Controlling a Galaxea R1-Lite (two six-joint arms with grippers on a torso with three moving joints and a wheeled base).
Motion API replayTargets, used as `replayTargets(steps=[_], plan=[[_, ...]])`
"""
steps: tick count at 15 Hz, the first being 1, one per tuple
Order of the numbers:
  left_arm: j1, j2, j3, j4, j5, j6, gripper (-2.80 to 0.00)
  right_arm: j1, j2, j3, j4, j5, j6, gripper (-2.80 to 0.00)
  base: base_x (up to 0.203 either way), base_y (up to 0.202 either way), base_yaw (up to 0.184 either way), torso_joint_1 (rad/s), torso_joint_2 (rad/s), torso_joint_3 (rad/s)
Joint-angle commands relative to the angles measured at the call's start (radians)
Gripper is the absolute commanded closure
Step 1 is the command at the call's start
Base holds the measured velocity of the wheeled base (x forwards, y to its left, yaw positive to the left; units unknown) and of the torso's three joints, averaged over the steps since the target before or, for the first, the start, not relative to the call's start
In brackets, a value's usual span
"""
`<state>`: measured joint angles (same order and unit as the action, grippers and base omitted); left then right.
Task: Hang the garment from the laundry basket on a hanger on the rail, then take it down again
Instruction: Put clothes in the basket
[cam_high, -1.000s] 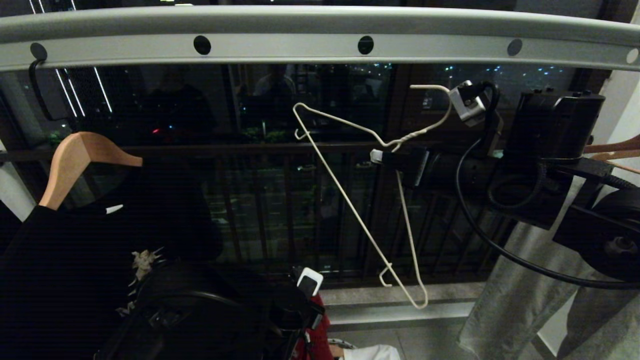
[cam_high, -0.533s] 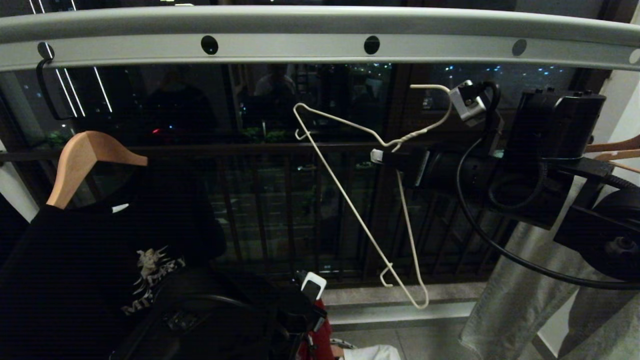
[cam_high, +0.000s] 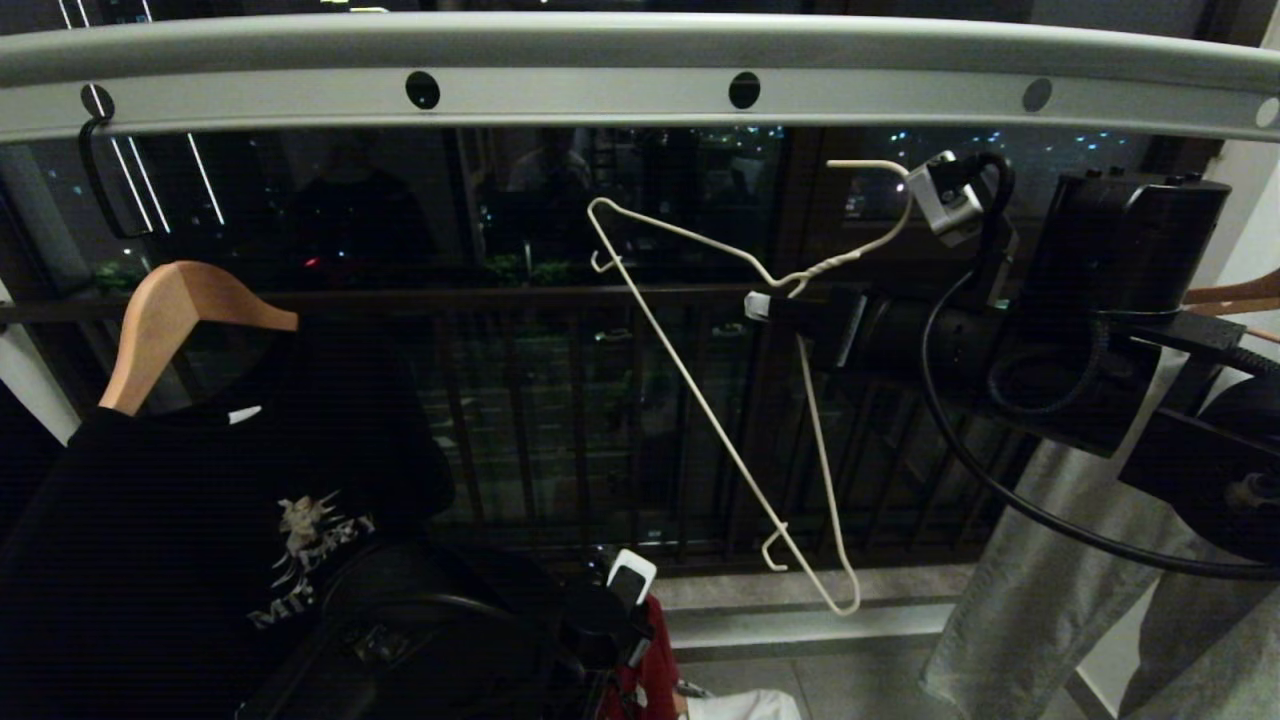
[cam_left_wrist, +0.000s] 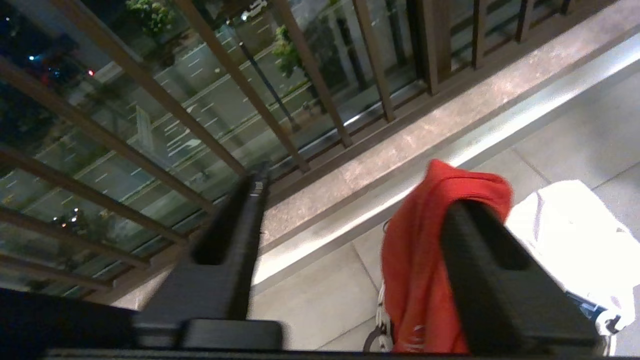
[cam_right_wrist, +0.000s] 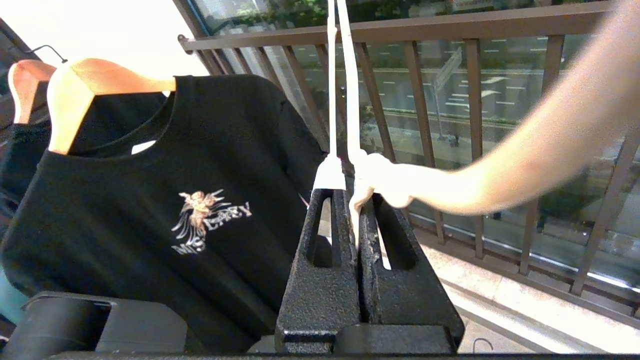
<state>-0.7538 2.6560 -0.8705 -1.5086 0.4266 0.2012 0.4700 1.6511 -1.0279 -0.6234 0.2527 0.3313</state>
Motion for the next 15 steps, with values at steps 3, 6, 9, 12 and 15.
replayTargets(steps=[3, 6, 9, 12, 15], plan=[[0.009, -0.016, 0.076, 0.006, 0.003, 0.037, -2.8, 0.001, 0.004, 0.0, -0.004, 0.002, 0.002, 0.0, 0.0, 0.0, 0.0, 0.0, 0.0, 0.0], [0.015, -0.053, 0.094, 0.11, -0.001, 0.036, -2.8, 0.001, 0.006, 0.0, -0.004, 0.002, 0.002, 0.0, 0.0, 0.0, 0.0, 0.0, 0.0, 0.0], [0.036, -0.07, 0.084, 0.179, -0.005, 0.032, -2.8, 0.001, 0.009, 0.002, -0.002, 0.002, 0.002, 0.0, 0.0, 0.0, 0.0, 0.0, 0.0, 0.0], [0.04, -0.079, 0.079, 0.206, -0.005, 0.032, -2.8, 0.001, 0.009, 0.0, -0.004, 0.0, 0.002, 0.0, 0.0, 0.0, 0.0, 0.0, 0.0, 0.0], [0.057, -0.094, 0.077, 0.258, -0.006, 0.033, -2.8, -0.001, 0.009, 0.0, -0.003, 0.001, 0.002, 0.0, 0.0, 0.0, 0.0, 0.0, 0.0, 0.0]])
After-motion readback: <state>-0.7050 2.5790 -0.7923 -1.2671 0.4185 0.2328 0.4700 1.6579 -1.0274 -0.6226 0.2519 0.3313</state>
